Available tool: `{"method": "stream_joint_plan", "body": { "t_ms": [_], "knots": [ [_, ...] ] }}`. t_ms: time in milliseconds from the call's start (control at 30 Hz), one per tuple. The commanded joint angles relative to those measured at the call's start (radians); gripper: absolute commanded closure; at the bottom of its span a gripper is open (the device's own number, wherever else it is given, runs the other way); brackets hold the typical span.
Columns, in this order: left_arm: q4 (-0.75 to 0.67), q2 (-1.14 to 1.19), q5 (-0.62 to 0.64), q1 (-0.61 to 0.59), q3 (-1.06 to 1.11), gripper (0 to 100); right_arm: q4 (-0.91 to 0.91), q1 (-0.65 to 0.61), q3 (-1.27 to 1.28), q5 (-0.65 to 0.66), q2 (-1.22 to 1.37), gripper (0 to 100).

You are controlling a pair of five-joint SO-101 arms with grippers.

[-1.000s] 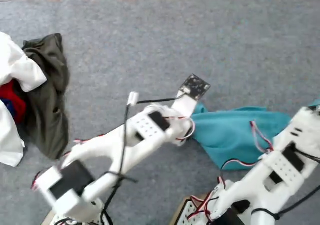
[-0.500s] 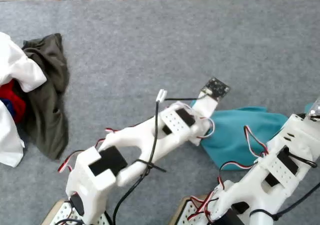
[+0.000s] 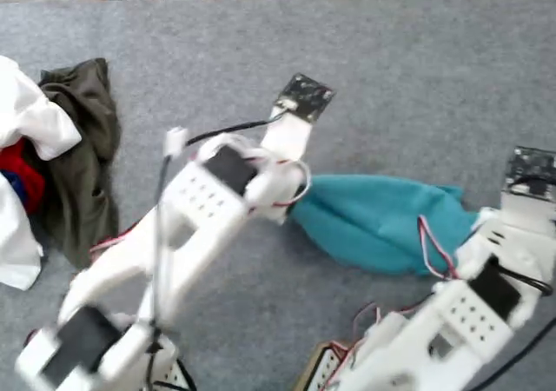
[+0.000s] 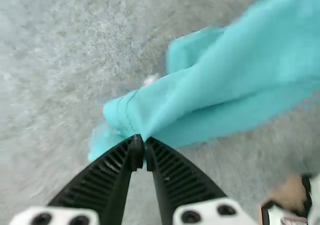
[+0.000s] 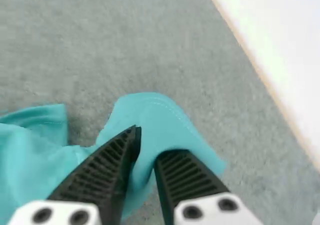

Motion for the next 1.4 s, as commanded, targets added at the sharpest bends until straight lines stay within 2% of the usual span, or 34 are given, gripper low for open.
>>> {"method": "stream_joint_plan", "body": {
  "t_ms": [0,67,167,300,400,533,600,867,933,1033,1100,1267,1367],
  "knots": [
    [0.107,-0.284,-0.055,-0.047,-0.021,97,0.170,-0.120,-0.124,0.040,-0.107,98.3],
    [0.210,-0.387,-0.061,-0.079,-0.065,97,0.302,-0.219,-0.188,0.058,-0.145,98.3],
    [0.437,-0.440,-0.069,-0.073,-0.168,97,0.554,-0.374,-0.366,0.074,-0.171,98.3],
    [0.450,-0.457,-0.064,-0.143,-0.171,97,0.779,-0.594,-0.547,0.075,-0.120,98.3],
    [0.446,-0.446,-0.068,-0.153,-0.130,97,0.865,-0.684,-0.584,0.124,0.002,98.3],
    [0.446,-0.400,-0.080,-0.159,-0.050,97,0.859,-0.657,-0.576,0.183,0.205,98.4],
    [0.446,-0.362,-0.124,-0.159,-0.001,97,0.842,-0.626,-0.578,0.226,0.291,98.4],
    [0.446,-0.133,-0.153,-0.162,0.173,78,0.809,-0.453,-0.555,0.512,0.565,98.2],
    [0.446,-0.074,-0.153,-0.162,0.173,76,0.763,-0.391,-0.544,0.526,0.628,95.3],
    [0.446,0.000,-0.153,-0.162,0.163,75,0.721,-0.299,-0.549,0.528,0.711,81.5],
    [0.446,0.028,-0.153,-0.162,0.124,75,0.706,-0.256,-0.570,0.528,0.742,76.0],
    [0.442,0.044,-0.143,-0.162,-0.117,75,0.701,-0.189,-0.665,0.523,0.742,73.7],
    [0.341,0.080,-0.103,-0.163,-0.183,75,0.695,-0.175,-0.731,0.474,0.751,73.7]
  ]
}}
